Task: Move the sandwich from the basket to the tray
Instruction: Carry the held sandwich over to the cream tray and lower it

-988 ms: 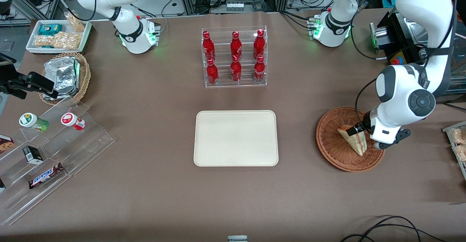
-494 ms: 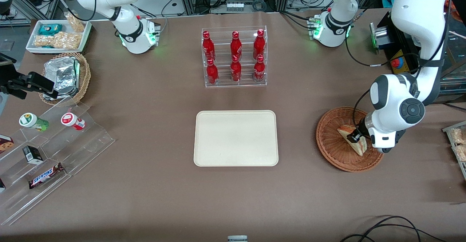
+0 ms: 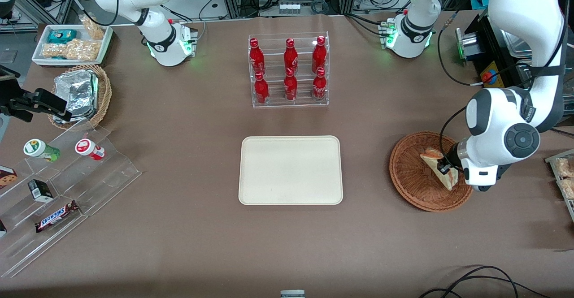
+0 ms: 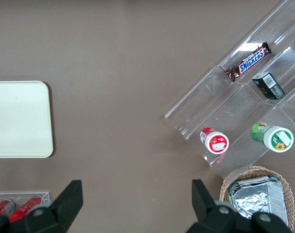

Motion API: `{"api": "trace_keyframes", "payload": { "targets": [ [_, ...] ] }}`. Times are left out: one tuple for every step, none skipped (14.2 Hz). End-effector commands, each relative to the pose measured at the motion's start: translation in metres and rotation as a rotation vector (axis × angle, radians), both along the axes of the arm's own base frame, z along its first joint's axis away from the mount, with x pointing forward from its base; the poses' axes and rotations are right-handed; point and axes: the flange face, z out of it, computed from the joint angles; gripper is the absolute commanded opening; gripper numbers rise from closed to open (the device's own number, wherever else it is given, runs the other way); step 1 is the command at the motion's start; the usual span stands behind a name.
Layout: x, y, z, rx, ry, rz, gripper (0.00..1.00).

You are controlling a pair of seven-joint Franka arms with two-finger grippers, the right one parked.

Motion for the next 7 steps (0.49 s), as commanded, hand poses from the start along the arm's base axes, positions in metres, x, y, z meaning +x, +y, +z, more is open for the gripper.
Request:
{"api": "trace_keyframes", "payload": {
  "targets": [
    [0.000,-0.068,0.013,-0.061,-0.011,-0.278,0.02],
    [0.000,-0.099,0.011,-0.081,-0.027,-0.363,0.04],
    [0.002,-0.137,0.016,-0.087,-0.065,-0.451,0.05],
    [0.003,-0.171,0.017,-0.040,-0.089,-0.610,0.07],
    [0.000,-0.204,0.017,-0.005,-0.108,-0.715,0.07],
    [0.000,-0.220,0.011,-0.023,-0.109,-0.679,0.06],
    [-0.003,-0.247,0.009,-0.040,-0.119,-0.664,0.06]
  ]
}}
